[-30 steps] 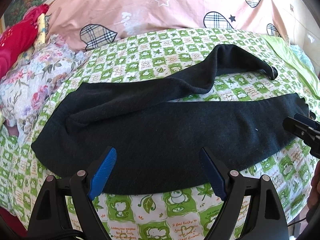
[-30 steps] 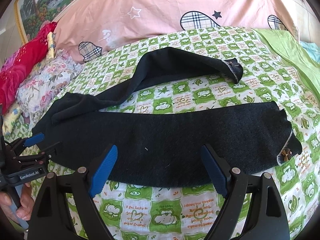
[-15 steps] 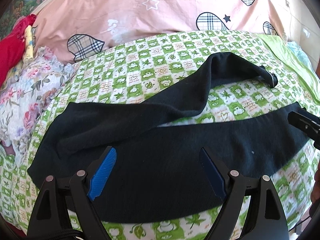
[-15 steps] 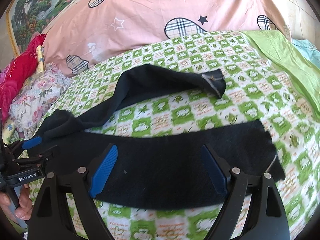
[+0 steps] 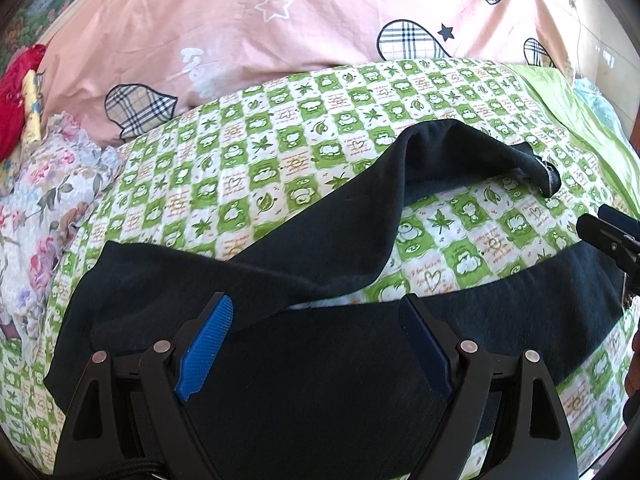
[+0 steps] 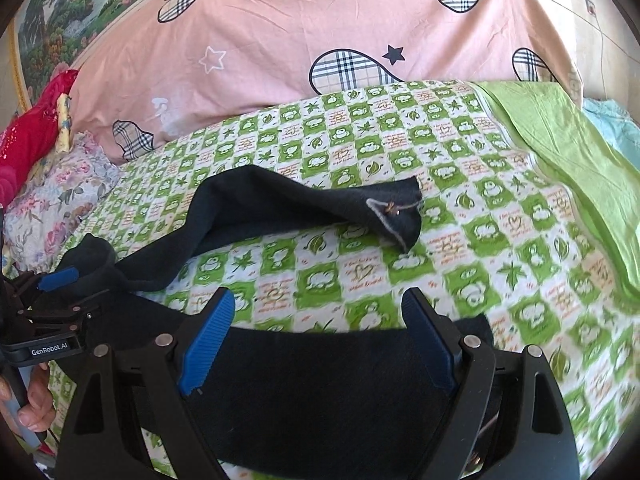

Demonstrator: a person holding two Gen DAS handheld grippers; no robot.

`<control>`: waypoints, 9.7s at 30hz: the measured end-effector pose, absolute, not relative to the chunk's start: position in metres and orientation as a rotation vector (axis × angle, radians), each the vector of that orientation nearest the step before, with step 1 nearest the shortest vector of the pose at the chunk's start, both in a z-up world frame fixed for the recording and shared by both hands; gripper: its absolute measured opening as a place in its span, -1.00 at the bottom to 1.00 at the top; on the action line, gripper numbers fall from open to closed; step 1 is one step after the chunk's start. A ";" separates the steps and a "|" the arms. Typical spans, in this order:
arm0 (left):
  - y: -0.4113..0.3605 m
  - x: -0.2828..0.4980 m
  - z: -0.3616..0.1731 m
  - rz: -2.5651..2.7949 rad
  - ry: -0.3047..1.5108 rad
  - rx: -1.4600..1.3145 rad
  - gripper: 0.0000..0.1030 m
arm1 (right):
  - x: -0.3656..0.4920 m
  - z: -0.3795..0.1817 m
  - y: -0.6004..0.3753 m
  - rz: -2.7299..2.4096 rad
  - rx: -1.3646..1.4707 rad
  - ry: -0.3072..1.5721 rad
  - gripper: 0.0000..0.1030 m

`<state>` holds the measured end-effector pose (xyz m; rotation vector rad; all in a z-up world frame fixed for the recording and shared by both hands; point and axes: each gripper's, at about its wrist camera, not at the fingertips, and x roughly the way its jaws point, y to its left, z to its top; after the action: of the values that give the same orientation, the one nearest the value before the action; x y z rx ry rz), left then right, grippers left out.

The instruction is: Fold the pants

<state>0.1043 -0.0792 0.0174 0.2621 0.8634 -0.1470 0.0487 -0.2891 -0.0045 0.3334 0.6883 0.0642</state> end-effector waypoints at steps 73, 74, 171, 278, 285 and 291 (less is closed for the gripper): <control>-0.087 0.019 0.014 -0.635 0.884 0.411 -0.93 | -0.016 -0.008 -0.327 0.354 -0.062 0.692 -0.86; -0.087 0.018 0.009 -0.633 0.889 0.414 -0.93 | -0.018 -0.011 -0.326 0.348 -0.069 0.706 -0.86; 0.246 0.009 -0.016 -0.006 0.966 -0.541 -0.80 | 0.020 0.002 0.022 0.874 -0.300 0.754 -0.64; 0.244 -0.003 0.043 0.154 0.780 -0.200 0.04 | 0.064 0.006 -0.129 0.508 0.333 0.742 -0.33; 0.167 0.022 0.048 -0.021 0.823 -0.114 0.04 | 0.014 -0.015 -0.188 0.390 0.445 0.756 -0.33; 0.094 0.041 0.048 -0.193 0.865 -0.028 0.12 | -0.017 -0.027 -0.228 0.299 0.514 0.751 -0.22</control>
<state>0.0410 0.0943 0.0476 -0.0284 0.8650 -0.1931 -0.0174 -0.2276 -0.0272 0.5143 0.7508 0.2987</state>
